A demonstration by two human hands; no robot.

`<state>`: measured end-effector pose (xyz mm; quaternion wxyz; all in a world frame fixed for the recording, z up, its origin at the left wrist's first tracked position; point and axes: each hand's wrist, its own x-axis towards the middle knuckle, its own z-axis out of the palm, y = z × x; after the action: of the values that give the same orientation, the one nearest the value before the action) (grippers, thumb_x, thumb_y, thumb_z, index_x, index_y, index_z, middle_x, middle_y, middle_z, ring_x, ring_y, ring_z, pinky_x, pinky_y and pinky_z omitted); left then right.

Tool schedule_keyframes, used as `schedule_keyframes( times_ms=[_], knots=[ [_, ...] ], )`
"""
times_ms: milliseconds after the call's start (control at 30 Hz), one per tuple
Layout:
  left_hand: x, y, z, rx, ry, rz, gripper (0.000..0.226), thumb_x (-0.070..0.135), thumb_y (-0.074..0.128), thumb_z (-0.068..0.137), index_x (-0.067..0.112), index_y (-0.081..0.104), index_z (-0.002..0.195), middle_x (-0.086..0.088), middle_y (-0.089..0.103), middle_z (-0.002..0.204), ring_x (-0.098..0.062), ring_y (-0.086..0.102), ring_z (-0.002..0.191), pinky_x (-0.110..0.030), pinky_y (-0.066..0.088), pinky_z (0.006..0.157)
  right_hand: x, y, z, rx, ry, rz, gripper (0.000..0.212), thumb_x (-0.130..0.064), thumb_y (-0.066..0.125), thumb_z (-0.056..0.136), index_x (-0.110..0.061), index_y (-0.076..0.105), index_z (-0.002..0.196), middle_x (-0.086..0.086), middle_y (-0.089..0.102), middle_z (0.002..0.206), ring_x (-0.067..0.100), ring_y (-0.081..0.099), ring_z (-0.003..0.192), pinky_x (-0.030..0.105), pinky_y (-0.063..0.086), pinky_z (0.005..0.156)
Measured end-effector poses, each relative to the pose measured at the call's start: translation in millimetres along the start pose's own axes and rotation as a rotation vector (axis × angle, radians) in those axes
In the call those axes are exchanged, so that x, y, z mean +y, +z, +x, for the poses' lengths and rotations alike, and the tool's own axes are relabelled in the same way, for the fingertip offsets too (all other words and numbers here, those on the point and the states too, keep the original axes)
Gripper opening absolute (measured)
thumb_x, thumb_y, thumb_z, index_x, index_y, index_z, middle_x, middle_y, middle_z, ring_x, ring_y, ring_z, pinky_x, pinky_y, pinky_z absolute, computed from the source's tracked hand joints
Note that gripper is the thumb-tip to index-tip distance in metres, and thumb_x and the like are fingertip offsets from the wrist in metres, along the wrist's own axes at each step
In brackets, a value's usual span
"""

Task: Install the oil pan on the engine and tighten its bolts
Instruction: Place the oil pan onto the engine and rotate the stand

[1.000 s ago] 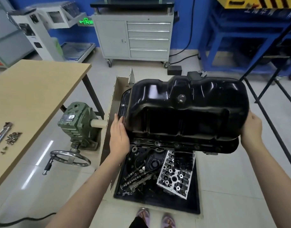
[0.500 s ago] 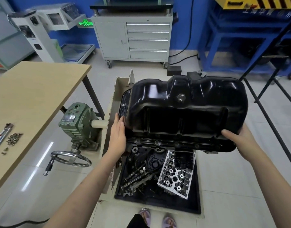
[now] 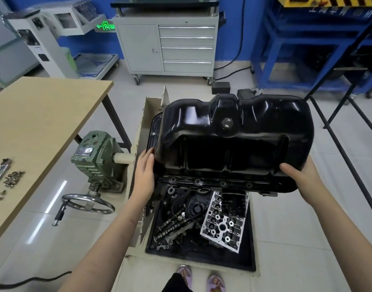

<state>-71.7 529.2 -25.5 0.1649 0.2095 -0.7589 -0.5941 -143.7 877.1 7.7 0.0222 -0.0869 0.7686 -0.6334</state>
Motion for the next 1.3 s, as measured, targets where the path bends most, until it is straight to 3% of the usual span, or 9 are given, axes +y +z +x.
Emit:
schedule_keyframes(
  times_ms=[200, 433, 500, 600, 700, 833, 1067, 1200, 1300],
  knots=[
    [2, -4, 0, 0.029, -0.084, -0.195, 0.042, 0.018, 0.031, 0.100, 0.020, 0.030, 0.143, 0.003, 0.034, 0.147, -0.006, 0.031, 0.133, -0.026, 0.021, 0.113, 3, 10, -4, 0.104, -0.059, -0.032, 0.068, -0.023, 0.059, 0.067, -0.005, 0.039, 0.130, 0.005, 0.054, 0.116, 0.003, 0.054, 0.102, 0.008, 0.046, 0.082],
    [2, 0, 6, 0.067, -0.158, -0.196, 0.038, 0.019, 0.030, 0.101, 0.013, 0.039, 0.138, -0.003, 0.045, 0.138, -0.006, 0.041, 0.118, -0.020, 0.030, 0.102, 2, 12, -5, 0.118, -0.070, -0.038, 0.069, -0.024, 0.058, 0.068, 0.001, 0.040, 0.129, 0.014, 0.053, 0.121, 0.019, 0.053, 0.107, 0.033, 0.043, 0.091],
    [1, 1, 7, 0.053, -0.145, -0.189, 0.039, 0.017, 0.033, 0.100, 0.011, 0.038, 0.138, -0.005, 0.046, 0.137, -0.006, 0.044, 0.115, -0.019, 0.033, 0.100, 2, 13, -5, 0.134, -0.058, -0.044, 0.067, -0.026, 0.057, 0.068, 0.000, 0.041, 0.128, 0.012, 0.054, 0.118, 0.011, 0.054, 0.102, 0.026, 0.044, 0.087],
    [-2, 2, 9, 0.068, -0.133, -0.188, 0.039, 0.014, 0.036, 0.099, 0.010, 0.039, 0.137, 0.001, 0.056, 0.122, 0.012, 0.054, 0.089, -0.001, 0.041, 0.076, 4, 13, -5, 0.157, -0.045, -0.042, 0.066, -0.028, 0.057, 0.068, -0.002, 0.043, 0.126, 0.010, 0.054, 0.115, 0.004, 0.054, 0.097, 0.015, 0.045, 0.080],
    [-6, 1, 12, 0.072, -0.149, -0.211, 0.038, 0.014, 0.039, 0.099, 0.011, 0.042, 0.136, 0.017, 0.060, 0.096, 0.022, 0.053, 0.056, 0.003, 0.040, 0.053, 5, 13, -5, 0.163, -0.051, -0.036, 0.065, -0.029, 0.058, 0.067, -0.003, 0.044, 0.126, 0.012, 0.055, 0.116, 0.008, 0.055, 0.099, 0.020, 0.046, 0.083],
    [-9, 1, 16, 0.065, -0.164, -0.245, 0.038, 0.014, 0.040, 0.098, 0.009, 0.043, 0.135, 0.008, 0.059, 0.112, 0.019, 0.057, 0.075, 0.003, 0.041, 0.062, 4, 13, -5, 0.159, -0.066, -0.009, 0.080, -0.050, 0.062, 0.058, -0.010, 0.045, 0.124, 0.005, 0.056, 0.111, 0.010, 0.055, 0.102, 0.020, 0.046, 0.084],
    [-7, 1, 21, 0.025, -0.205, -0.293, 0.036, 0.015, 0.040, 0.098, 0.016, 0.045, 0.134, 0.016, 0.070, 0.086, 0.009, 0.059, 0.061, -0.004, 0.046, 0.059, 3, 17, -3, 0.180, -0.083, 0.010, 0.076, -0.052, 0.058, 0.058, -0.013, 0.043, 0.121, -0.010, 0.055, 0.105, -0.012, 0.055, 0.093, 0.005, 0.045, 0.078],
    [-5, -3, 19, -0.010, -0.216, -0.339, 0.037, 0.015, 0.041, 0.098, 0.012, 0.045, 0.135, -0.005, 0.062, 0.120, -0.010, 0.060, 0.106, -0.025, 0.045, 0.097, 5, 16, -2, 0.182, -0.087, 0.014, 0.076, -0.051, 0.057, 0.058, -0.013, 0.041, 0.121, -0.011, 0.054, 0.104, -0.014, 0.055, 0.091, 0.003, 0.044, 0.077],
    [-6, -3, 20, -0.021, -0.203, -0.351, 0.036, 0.014, 0.039, 0.098, 0.013, 0.045, 0.134, -0.004, 0.062, 0.118, -0.013, 0.058, 0.110, -0.027, 0.043, 0.100, 7, 15, -2, 0.172, -0.084, 0.024, 0.072, -0.051, 0.058, 0.058, -0.016, 0.043, 0.119, -0.012, 0.055, 0.104, -0.014, 0.056, 0.091, 0.003, 0.044, 0.076]
  ],
)
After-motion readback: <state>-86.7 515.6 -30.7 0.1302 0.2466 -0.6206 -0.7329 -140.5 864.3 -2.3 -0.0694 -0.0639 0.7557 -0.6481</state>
